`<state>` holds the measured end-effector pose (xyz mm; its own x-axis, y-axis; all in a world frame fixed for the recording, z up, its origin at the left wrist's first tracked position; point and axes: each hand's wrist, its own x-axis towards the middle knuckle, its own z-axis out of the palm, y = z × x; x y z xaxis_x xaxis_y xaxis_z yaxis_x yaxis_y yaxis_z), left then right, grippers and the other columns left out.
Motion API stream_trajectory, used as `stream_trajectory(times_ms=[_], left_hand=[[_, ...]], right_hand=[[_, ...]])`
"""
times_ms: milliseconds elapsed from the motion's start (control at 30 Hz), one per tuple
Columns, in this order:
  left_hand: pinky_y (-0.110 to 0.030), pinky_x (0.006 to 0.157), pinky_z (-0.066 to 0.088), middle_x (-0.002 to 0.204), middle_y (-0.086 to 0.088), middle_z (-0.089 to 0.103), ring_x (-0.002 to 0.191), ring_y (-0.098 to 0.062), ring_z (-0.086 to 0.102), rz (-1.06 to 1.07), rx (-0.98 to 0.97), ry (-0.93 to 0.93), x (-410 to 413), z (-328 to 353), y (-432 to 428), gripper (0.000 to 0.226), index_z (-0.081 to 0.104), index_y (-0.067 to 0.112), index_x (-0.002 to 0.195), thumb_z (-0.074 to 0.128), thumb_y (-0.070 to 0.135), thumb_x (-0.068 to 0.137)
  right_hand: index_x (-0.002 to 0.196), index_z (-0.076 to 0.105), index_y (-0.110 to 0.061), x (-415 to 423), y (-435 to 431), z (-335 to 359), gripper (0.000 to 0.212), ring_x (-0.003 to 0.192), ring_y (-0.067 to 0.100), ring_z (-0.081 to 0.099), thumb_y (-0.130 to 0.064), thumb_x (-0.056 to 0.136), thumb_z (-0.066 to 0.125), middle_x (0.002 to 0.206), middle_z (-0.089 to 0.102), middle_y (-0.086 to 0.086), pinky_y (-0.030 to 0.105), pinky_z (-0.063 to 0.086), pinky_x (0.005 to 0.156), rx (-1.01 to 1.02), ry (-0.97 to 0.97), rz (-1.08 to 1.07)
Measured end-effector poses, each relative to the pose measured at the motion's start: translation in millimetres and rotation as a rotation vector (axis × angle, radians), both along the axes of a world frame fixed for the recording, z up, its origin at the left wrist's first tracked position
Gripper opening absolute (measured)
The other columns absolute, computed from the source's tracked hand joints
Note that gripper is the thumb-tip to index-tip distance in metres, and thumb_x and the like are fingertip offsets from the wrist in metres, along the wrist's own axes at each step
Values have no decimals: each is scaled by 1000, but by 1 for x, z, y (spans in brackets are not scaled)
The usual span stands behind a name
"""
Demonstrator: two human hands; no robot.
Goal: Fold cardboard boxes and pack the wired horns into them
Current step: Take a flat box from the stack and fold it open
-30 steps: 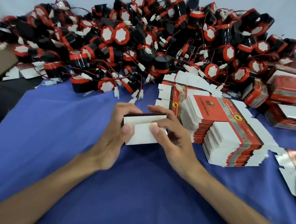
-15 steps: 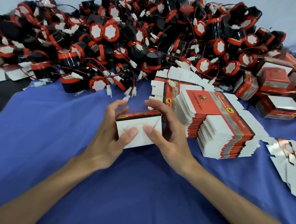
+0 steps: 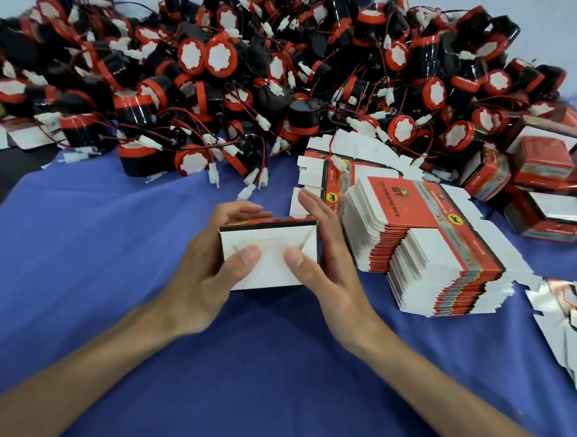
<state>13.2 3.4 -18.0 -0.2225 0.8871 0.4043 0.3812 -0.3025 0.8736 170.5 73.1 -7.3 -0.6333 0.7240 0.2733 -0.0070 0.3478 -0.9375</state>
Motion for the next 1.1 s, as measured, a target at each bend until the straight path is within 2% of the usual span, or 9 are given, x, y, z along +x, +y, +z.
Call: stream_trajectory(times_ms=[133,267,400,533,600,700,833,967,1100], left_hand=[[-29,85,53,118,14,61,107,-11,62,6,39,16,2,1,2,39,47,32,120,51,46,84],[-15,87,46,120,11,58,109,-3,58,-58,19,13,4,2,3,42,44,28,122,52,41,83],[-12,91,44,128,5,49,115,1,54,-135,9,-12,6,1,5,47,38,22,127,52,33,85],[-13,92,44,129,7,47,117,-1,54,-139,31,22,7,0,8,46,36,25,129,52,30,86],[-14,93,44,130,9,48,118,-1,53,-115,37,40,8,-1,9,44,36,26,128,52,31,87],[-12,93,43,127,20,52,117,1,53,-76,45,44,7,-2,10,41,39,29,125,52,33,87],[-7,88,42,120,35,54,112,8,54,27,50,106,8,-2,10,38,42,36,121,54,40,85],[-8,94,40,125,20,53,121,5,50,198,122,214,6,-2,11,36,45,34,118,58,44,86],[-4,84,41,113,13,60,106,8,55,309,197,376,5,0,9,30,52,26,116,60,35,89]], right_hand=[[139,26,-45,-1,-3,1,71,140,7,29,-59,75,53,151,31,-8,41,29,115,-105,-30,35],[146,29,-27,-2,-2,-1,70,134,12,39,-44,85,57,146,40,-2,41,36,111,-58,-33,4],[144,33,-22,-3,-1,-1,63,130,14,45,-30,86,56,143,43,7,30,41,106,-34,15,9],[136,40,-22,-5,-1,-3,52,127,18,47,-14,87,57,142,40,10,13,45,87,-40,103,9],[132,42,-22,-5,0,-4,50,127,18,46,-7,88,59,141,41,10,8,44,85,-35,121,-5],[130,44,-22,-6,2,-4,48,129,16,42,-6,89,61,139,44,8,7,40,90,26,102,-40],[133,42,-22,-5,4,-2,50,127,14,45,-19,86,60,136,48,7,33,38,108,73,65,-56],[139,33,-24,2,8,0,63,139,20,33,-13,82,58,148,35,6,50,31,112,61,29,56],[142,34,-13,1,8,-3,60,143,13,26,-15,88,60,151,32,5,38,27,116,213,-54,37]])
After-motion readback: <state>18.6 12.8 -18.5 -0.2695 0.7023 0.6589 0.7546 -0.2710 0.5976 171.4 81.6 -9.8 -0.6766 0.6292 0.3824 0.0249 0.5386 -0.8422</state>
